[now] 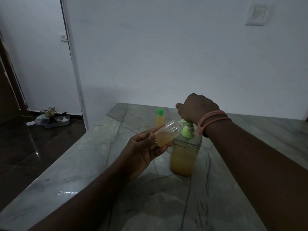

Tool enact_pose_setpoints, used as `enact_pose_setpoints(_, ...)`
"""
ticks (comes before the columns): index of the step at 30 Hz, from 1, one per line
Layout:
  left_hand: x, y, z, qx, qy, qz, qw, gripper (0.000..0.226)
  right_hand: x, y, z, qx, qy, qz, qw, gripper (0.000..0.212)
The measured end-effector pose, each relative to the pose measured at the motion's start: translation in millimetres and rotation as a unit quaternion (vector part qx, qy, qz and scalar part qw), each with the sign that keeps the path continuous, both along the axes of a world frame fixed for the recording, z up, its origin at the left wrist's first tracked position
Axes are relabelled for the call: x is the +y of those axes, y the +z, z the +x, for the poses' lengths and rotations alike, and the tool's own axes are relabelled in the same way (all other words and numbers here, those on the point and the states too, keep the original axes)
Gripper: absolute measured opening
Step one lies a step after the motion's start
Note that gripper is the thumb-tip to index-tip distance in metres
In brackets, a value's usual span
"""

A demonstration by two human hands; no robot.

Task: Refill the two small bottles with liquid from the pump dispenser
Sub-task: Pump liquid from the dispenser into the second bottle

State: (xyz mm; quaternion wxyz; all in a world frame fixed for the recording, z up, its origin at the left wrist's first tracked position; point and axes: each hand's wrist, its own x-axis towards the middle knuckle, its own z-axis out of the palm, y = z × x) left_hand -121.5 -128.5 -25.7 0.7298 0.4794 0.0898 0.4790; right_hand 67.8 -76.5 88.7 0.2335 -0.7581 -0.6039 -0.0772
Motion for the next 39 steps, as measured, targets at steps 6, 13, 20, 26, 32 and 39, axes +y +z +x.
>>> enact_pose_setpoints(6,6.4,-4.0,-1.8,-0.005,-0.005,-0.004,1.000,0.064,6.5,-10.0,-0.3,0.067,-0.001,-0.029,0.997,0.032)
enact_pose_setpoints(13,3.7,-1.4,0.1,-0.001,-0.001,0.002,1.000,0.067,1.5,1.8,-1.4,-0.012,0.013,-0.026,1.000,0.034)
enact_pose_setpoints(20,8.9,-5.9,-2.0,-0.001,-0.006,0.008,1.000,0.060,6.7,-10.0,2.6,0.092,0.021,-0.038,0.995,0.032)
enact_pose_setpoints(26,7.7,-3.9,-1.3,0.003,-0.005,0.009,1.000,0.064,2.3,1.5,0.4,0.020,0.014,-0.028,0.999,0.034)
enact_pose_setpoints(32,10.6,-5.2,-1.8,-0.002,-0.009,0.013,1.000,0.060,10.3,-10.3,3.6,0.093,0.009,-0.030,0.995,0.033)
enact_pose_setpoints(39,2.6,0.5,-1.4,0.012,0.002,0.007,1.000,0.064,0.8,-2.5,3.5,0.108,0.029,-0.039,0.993,0.038)
